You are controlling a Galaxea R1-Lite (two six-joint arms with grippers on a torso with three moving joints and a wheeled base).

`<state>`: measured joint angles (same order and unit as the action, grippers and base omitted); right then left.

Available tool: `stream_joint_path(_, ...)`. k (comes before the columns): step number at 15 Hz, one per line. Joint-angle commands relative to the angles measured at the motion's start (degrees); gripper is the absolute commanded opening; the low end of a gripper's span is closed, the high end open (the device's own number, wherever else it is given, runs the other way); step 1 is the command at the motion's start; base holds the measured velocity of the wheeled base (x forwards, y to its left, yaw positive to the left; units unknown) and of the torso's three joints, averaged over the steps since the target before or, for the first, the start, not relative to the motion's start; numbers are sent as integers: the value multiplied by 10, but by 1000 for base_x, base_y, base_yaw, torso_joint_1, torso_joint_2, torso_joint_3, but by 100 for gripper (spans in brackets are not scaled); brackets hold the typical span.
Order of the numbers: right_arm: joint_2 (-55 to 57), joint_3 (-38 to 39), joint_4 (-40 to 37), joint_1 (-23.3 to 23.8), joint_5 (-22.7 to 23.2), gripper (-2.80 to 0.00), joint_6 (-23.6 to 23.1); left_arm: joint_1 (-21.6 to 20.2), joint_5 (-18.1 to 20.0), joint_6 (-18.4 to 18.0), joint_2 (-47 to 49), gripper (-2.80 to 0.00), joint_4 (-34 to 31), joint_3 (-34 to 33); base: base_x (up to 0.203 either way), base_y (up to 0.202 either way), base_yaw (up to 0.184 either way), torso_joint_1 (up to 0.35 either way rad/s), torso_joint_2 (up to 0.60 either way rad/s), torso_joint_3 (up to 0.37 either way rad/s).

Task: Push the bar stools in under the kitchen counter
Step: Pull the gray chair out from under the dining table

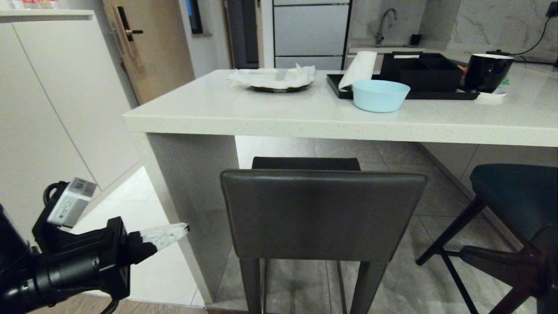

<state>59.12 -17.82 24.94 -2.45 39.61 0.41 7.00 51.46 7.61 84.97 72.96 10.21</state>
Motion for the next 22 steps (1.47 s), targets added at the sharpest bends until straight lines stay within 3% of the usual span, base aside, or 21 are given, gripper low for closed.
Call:
stream_joint_path(1, 63, 0, 35, 0, 13, 0, -1, 0, 6, 0, 94, 0, 72, -8, 0, 0, 0, 0, 0, 0)
stream_joint_path(2, 85, 3, 67, 2, 38, 0, -1, 1, 11, -1, 121, 0, 99, -9, 0, 0, 0, 0, 0, 0)
stream_joint_path(5, 128, 3, 94, 51, 224, 0, -6, 0, 24, -2, 199, 0, 142, -10, 0, 0, 0, 0, 0, 0)
stream_joint_path(6, 155, 2, 104, 72, 239, 0, -15, -3, 38, -3, 213, 0, 146, -11, 0, 0, 0, 0, 0, 0)
stream_joint_path(9, 233, 5, 166, 126, 264, 0, -37, -12, 66, -8, 243, 0, 147, 15, 0, 0, 0, 0, 0, 0)
stream_joint_path(13, 382, -5, 335, 132, 305, 0, -48, -19, 132, -13, 292, 0, 147, 116, 0, 0, 0, 0, 0, 0)
stream_joint_path(17, 526, -30, 514, 127, 334, 0, -49, -7, 141, -13, 333, 0, 147, 175, 0, 0, 0, 0, 0, 0)
stream_joint_path(22, 562, -109, 539, 108, 337, 0, -32, -4, 137, -9, 362, 0, 147, 235, 0, 0, 0, 0, 0, 0)
